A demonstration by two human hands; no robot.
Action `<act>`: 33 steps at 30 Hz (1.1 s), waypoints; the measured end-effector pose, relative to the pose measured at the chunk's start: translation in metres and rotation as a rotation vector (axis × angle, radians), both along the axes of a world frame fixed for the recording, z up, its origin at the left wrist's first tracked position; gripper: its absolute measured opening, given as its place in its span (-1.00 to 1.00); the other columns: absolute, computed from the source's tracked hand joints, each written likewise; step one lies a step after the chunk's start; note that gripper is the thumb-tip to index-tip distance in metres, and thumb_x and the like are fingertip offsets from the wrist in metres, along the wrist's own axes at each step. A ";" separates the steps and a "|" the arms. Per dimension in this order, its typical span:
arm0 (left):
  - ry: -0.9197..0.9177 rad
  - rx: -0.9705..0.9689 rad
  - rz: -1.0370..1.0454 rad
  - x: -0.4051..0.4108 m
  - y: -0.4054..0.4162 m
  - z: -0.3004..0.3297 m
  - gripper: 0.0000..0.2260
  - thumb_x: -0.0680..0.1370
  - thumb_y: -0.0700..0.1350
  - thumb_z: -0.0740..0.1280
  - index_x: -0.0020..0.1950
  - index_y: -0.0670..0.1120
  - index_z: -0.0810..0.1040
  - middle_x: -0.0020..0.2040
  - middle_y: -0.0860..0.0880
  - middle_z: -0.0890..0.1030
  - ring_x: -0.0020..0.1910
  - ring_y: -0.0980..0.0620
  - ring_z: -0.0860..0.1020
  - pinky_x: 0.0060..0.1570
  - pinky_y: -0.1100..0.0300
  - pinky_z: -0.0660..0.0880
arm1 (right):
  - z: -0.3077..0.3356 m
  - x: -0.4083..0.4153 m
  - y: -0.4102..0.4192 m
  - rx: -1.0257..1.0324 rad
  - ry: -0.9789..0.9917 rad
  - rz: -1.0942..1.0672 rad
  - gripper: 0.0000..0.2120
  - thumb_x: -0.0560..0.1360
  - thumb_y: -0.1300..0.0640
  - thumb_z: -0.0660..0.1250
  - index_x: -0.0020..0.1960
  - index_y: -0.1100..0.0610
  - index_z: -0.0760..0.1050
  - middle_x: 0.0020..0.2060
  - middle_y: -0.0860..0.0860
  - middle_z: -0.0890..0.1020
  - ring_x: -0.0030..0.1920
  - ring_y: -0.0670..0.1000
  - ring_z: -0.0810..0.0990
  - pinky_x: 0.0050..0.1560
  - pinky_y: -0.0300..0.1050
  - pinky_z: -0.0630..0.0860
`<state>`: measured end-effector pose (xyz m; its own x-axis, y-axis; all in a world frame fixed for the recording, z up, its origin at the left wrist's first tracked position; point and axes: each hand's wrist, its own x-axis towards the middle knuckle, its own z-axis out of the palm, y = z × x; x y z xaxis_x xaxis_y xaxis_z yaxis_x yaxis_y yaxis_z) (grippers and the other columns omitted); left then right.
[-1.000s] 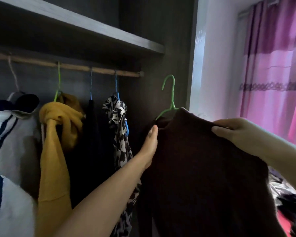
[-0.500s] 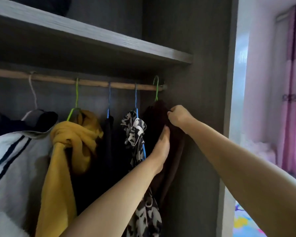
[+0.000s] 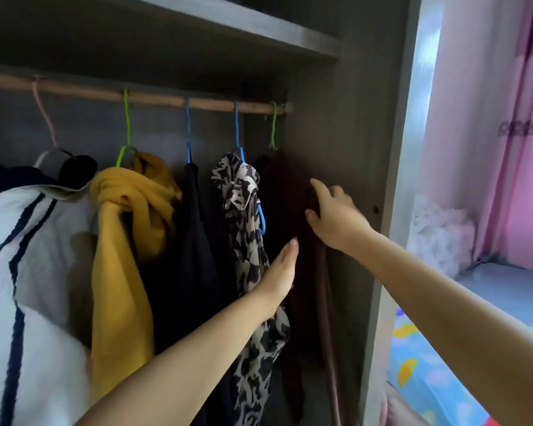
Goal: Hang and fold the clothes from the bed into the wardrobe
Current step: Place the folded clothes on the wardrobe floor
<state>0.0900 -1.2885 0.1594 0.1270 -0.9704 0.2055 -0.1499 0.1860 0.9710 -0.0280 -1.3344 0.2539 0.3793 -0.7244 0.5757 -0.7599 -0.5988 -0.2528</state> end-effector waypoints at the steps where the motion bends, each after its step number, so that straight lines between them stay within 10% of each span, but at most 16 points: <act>1: 0.010 -0.003 0.012 -0.004 0.007 -0.006 -0.48 0.61 0.25 -0.04 0.55 0.12 0.10 0.55 0.06 0.13 0.51 0.05 0.15 0.46 -0.06 0.19 | -0.014 -0.008 0.012 -0.055 -0.002 0.017 -0.43 0.60 0.05 0.17 0.54 0.00 0.02 0.38 0.14 0.30 0.32 0.16 0.34 0.10 0.01 0.47; 8: 0.017 0.024 0.006 -0.055 0.066 -0.076 -0.61 0.66 0.10 0.02 0.46 0.05 0.28 0.42 -0.01 0.36 0.32 0.09 0.37 0.17 0.13 0.40 | -0.139 -0.092 0.078 -0.045 -0.061 0.094 -0.63 0.57 0.21 0.19 0.37 0.10 0.39 0.21 0.07 0.47 0.22 0.11 0.45 0.10 -0.02 0.48; 19: -0.321 0.160 -0.265 -0.151 0.108 -0.167 -0.69 0.65 0.06 0.08 0.34 0.03 0.42 0.30 0.04 0.46 0.32 0.15 0.39 0.22 0.32 0.23 | -0.277 -0.247 0.132 0.510 0.033 -0.283 -0.61 0.59 0.13 0.15 0.41 0.04 0.32 0.28 0.08 0.39 0.22 0.14 0.47 0.07 0.04 0.50; 26: -0.390 0.106 -0.471 -0.303 0.085 -0.197 -0.70 0.65 0.00 0.10 0.33 -0.06 0.42 0.26 -0.06 0.51 0.31 0.00 0.44 0.37 0.06 0.30 | -0.311 -0.414 0.179 0.726 -0.035 -0.551 -0.58 0.60 0.14 0.14 0.45 0.05 0.25 0.35 0.08 0.33 0.19 0.10 0.46 0.11 -0.01 0.51; 33: -0.518 0.059 -0.740 -0.508 0.077 -0.214 -0.57 0.62 0.16 0.08 0.43 0.00 0.32 0.29 0.05 0.42 0.23 0.14 0.39 0.14 0.22 0.29 | -0.321 -0.606 0.234 0.763 -0.072 -0.780 -0.59 0.60 0.11 0.16 0.44 0.05 0.26 0.34 0.10 0.33 0.02 0.03 0.50 -0.08 -0.09 0.49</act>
<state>-0.4178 -1.2115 -0.0544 -0.6283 -0.7779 0.0105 -0.4327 0.3606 0.8263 -0.6339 -1.1009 -0.0670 -0.3554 -0.9264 -0.1248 -0.8309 0.3742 -0.4118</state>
